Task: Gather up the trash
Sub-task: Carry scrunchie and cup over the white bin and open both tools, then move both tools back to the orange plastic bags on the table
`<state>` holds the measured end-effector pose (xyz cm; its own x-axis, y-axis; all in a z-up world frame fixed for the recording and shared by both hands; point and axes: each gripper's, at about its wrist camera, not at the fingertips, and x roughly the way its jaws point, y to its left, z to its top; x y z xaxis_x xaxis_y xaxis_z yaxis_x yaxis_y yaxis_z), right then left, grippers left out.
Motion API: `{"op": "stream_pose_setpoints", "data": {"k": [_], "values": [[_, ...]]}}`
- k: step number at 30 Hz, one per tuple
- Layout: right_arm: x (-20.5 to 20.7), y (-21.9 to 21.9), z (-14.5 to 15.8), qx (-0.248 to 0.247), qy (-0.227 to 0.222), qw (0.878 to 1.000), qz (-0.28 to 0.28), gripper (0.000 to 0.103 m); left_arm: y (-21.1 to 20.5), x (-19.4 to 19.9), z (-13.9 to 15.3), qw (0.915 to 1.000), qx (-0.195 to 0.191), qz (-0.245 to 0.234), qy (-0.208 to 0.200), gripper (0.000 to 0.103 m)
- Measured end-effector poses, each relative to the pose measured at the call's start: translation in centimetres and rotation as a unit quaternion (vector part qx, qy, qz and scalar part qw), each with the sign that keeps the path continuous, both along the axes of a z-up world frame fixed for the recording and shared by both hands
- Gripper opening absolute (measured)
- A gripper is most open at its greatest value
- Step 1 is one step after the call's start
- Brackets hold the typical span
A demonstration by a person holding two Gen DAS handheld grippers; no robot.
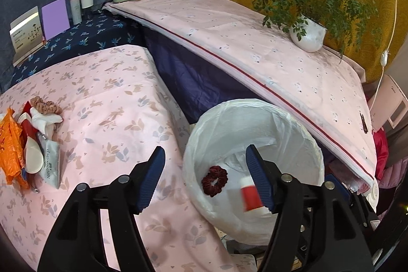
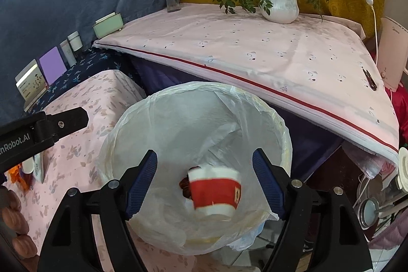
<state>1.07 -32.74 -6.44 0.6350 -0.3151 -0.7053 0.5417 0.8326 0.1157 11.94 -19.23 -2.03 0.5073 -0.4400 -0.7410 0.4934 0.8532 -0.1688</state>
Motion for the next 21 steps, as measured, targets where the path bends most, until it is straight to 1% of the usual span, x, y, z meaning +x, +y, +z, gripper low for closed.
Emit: {"op": "stream_pose_setpoints", "data": {"k": [5, 9, 12, 21], "values": [[0.2, 1.0, 0.8, -0.008, 0.0, 1.0, 0.006, 0.075, 1.7, 0.3, 0.3, 0.9998, -0.002, 0.02, 0.003, 0.065], [0.3, 1.7, 1.6, -0.009, -0.002, 1.0, 0.008, 0.075, 3.6, 0.5, 0.9, 0.9992, -0.005, 0.039, -0.001, 0.071], [0.6, 2.5, 2.4, -0.011, -0.005, 1.0, 0.012, 0.075, 5.2, 0.8, 1.3, 0.9986, -0.003, 0.053, -0.007, 0.072], [1.9, 7.0, 4.5, -0.019, -0.014, 0.999, 0.044, 0.075, 10.8, 2.2, 2.6, 0.995, -0.001, 0.1, -0.009, 0.074]]}}
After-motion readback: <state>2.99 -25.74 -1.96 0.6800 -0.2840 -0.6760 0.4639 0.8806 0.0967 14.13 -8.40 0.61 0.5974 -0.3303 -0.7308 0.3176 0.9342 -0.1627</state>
